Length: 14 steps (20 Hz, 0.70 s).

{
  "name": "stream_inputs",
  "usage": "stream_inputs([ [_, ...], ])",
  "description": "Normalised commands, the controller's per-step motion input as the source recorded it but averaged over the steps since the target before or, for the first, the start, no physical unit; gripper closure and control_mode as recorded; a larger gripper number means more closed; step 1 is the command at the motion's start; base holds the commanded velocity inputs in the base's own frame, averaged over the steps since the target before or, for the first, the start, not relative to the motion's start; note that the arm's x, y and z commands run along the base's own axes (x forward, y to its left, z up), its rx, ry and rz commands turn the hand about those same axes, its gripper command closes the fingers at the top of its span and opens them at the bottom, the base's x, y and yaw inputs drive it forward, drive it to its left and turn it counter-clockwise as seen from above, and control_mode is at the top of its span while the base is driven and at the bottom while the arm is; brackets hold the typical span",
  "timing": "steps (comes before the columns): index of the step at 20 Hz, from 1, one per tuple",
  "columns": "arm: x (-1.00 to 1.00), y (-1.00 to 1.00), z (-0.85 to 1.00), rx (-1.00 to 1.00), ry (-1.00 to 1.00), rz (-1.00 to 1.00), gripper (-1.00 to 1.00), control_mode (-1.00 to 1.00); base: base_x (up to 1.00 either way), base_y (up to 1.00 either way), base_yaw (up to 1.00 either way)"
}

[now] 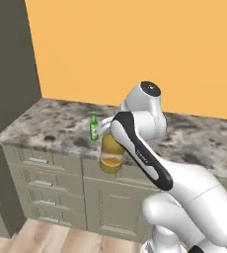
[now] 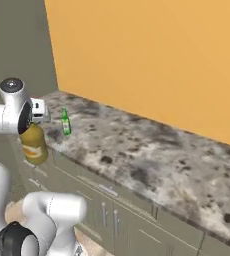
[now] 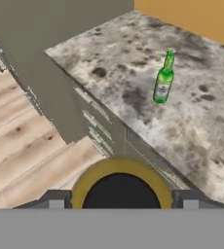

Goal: Place the drinks on the dining counter in a tight cluster.

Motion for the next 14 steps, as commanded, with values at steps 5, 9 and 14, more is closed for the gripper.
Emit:
stream_inputs([
  [5, 0.00, 0.00, 0.00, 0.00, 0.00, 0.00, 1.00, 1.00, -0.02, 0.00, 1.00],
  [9, 0.00, 0.00, 0.00, 0.00, 0.00, 0.00, 1.00, 1.00, -0.01, 0.00, 1.00],
  [14, 0.00, 0.00, 0.00, 0.00, 0.00, 0.00, 1.00, 1.00, 0.00, 0.00, 1.00],
])
